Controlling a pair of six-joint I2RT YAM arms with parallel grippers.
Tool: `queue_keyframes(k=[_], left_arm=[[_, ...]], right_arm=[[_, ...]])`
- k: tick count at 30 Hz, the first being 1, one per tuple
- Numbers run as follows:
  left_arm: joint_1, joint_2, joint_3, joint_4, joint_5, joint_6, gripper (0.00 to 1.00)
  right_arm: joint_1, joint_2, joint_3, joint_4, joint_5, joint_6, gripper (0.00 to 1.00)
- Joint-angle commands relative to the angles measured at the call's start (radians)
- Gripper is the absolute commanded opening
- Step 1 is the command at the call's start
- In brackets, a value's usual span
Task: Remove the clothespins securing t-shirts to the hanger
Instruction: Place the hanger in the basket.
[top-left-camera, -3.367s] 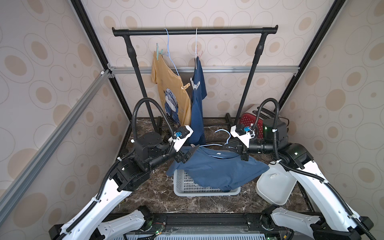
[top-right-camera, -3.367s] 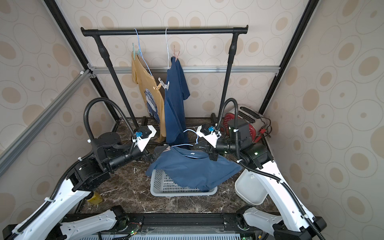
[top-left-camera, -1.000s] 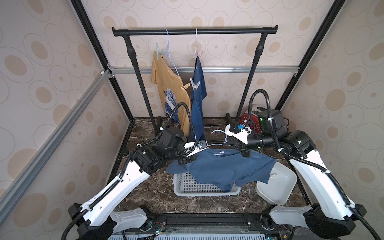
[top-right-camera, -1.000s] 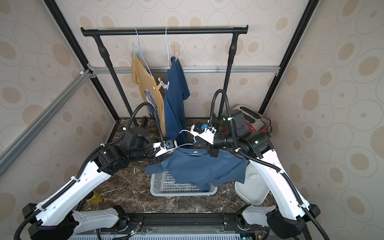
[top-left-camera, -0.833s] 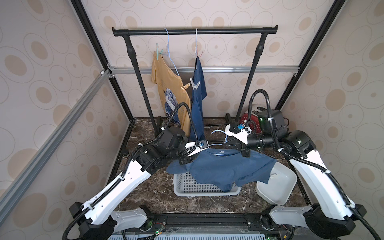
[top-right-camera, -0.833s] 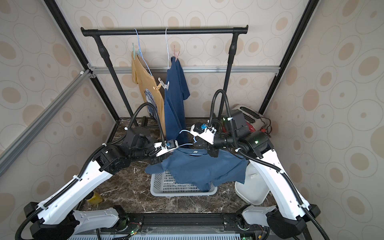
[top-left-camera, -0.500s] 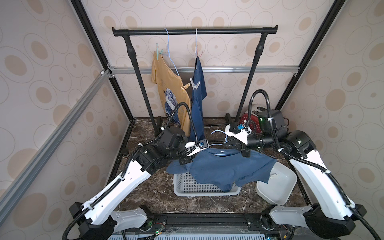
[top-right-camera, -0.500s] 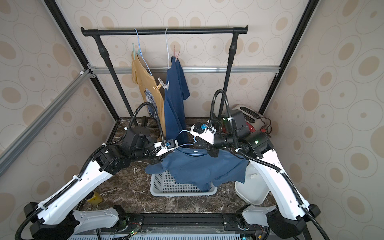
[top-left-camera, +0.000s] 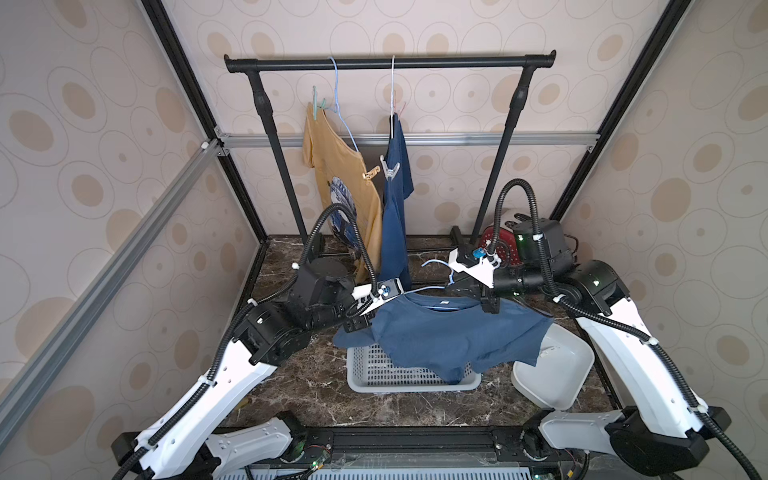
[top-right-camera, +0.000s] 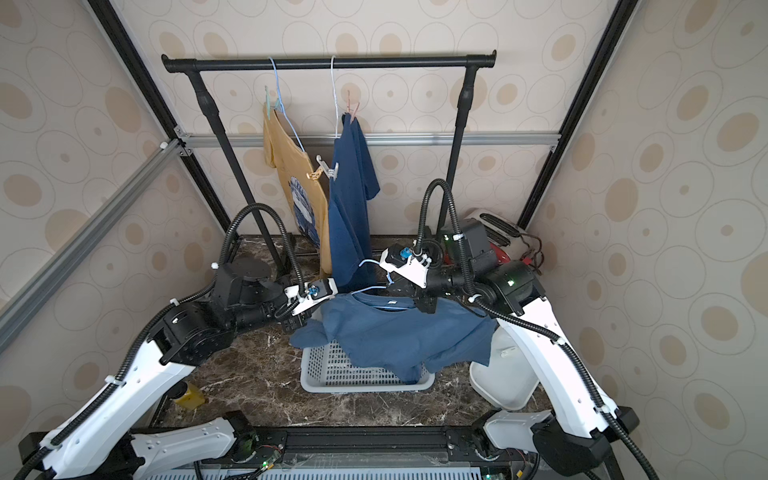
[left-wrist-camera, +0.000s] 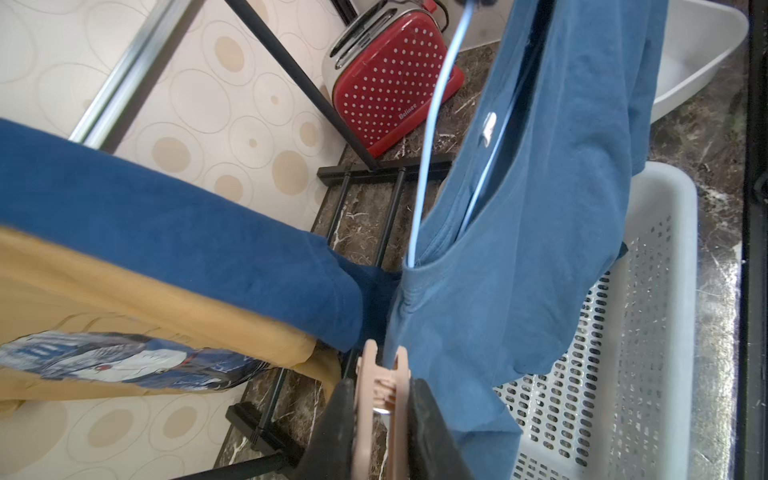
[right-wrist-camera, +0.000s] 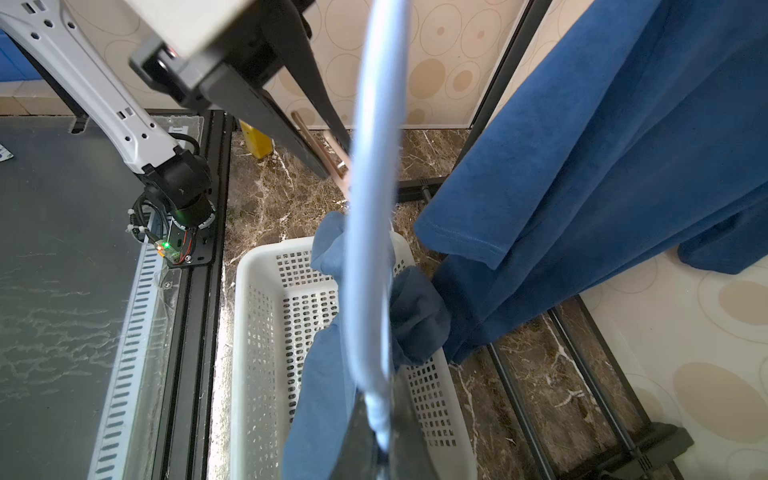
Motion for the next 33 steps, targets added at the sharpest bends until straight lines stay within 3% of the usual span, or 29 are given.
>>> queue_keyframes(k=[1, 8, 14, 20, 33], left_arm=[[0.004, -0.049, 0.04, -0.064, -0.051, -0.006, 0.22], [0.003, -0.186, 0.013, -0.064, -0.064, -0.079, 0.23], [0.004, -0.276, -0.019, -0.088, -0.054, -0.127, 0.23], [0.004, -0.316, -0.07, -0.073, -0.048, -0.167, 0.23], [0.004, -0.194, -0.13, 0.09, 0.077, -0.259, 0.25]], right_arm=[[0.007, 0.035, 0.049, 0.018, -0.036, 0.007, 0.0], [0.146, 0.211, 0.28, 0.056, -0.007, 0.063, 0.0], [0.192, 0.328, 0.385, 0.162, -0.006, 0.151, 0.0], [0.195, 0.231, 0.075, 0.444, 0.048, 0.302, 0.0], [0.151, -0.006, -0.572, 0.805, 0.183, 0.599, 0.0]])
